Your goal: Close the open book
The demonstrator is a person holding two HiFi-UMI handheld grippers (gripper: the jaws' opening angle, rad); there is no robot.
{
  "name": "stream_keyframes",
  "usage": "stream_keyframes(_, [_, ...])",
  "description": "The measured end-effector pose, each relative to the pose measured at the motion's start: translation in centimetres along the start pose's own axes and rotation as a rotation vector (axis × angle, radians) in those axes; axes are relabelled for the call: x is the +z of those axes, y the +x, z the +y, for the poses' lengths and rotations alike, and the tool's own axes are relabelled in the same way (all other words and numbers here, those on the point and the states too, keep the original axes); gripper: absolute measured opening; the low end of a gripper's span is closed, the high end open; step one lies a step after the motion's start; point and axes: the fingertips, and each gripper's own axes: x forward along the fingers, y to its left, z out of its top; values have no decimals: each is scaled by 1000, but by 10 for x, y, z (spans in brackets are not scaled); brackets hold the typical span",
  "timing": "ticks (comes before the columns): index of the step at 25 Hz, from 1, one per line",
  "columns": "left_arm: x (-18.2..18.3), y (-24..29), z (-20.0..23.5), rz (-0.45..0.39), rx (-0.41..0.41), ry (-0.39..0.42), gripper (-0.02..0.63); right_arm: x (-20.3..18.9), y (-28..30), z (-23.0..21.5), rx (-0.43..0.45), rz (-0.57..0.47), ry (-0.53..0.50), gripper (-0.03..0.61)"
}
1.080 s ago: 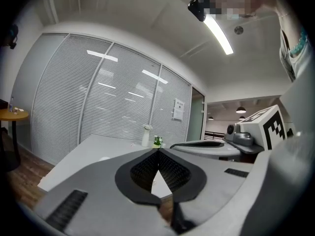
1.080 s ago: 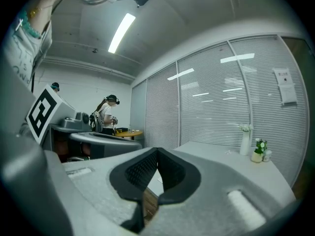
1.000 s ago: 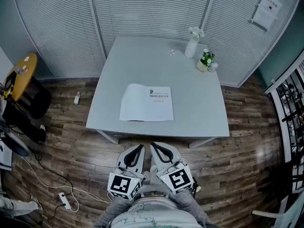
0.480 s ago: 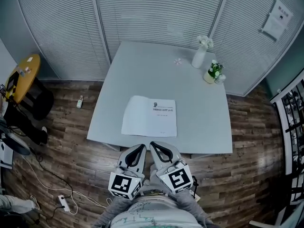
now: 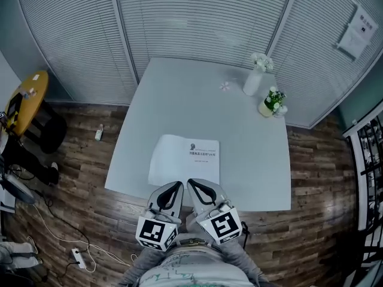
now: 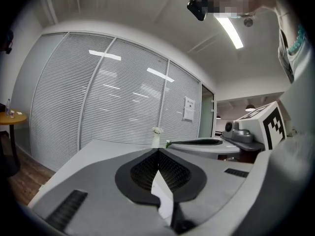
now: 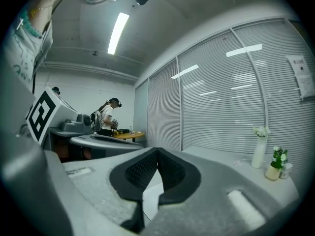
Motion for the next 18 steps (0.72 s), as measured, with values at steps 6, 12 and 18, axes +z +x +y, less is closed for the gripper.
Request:
stream_keyframes(6, [15,41,6,-22,0,19,-2,-2,16,-40,12,-20,-5,0])
stream_keyframes(12, [8,73,16,-14,12,32,-2,-3,32,-65,39,-10,-2,0])
stream_keyframes(18, [8,85,30,-14,0,18,-2,-5,48,-76,25,6,14,0])
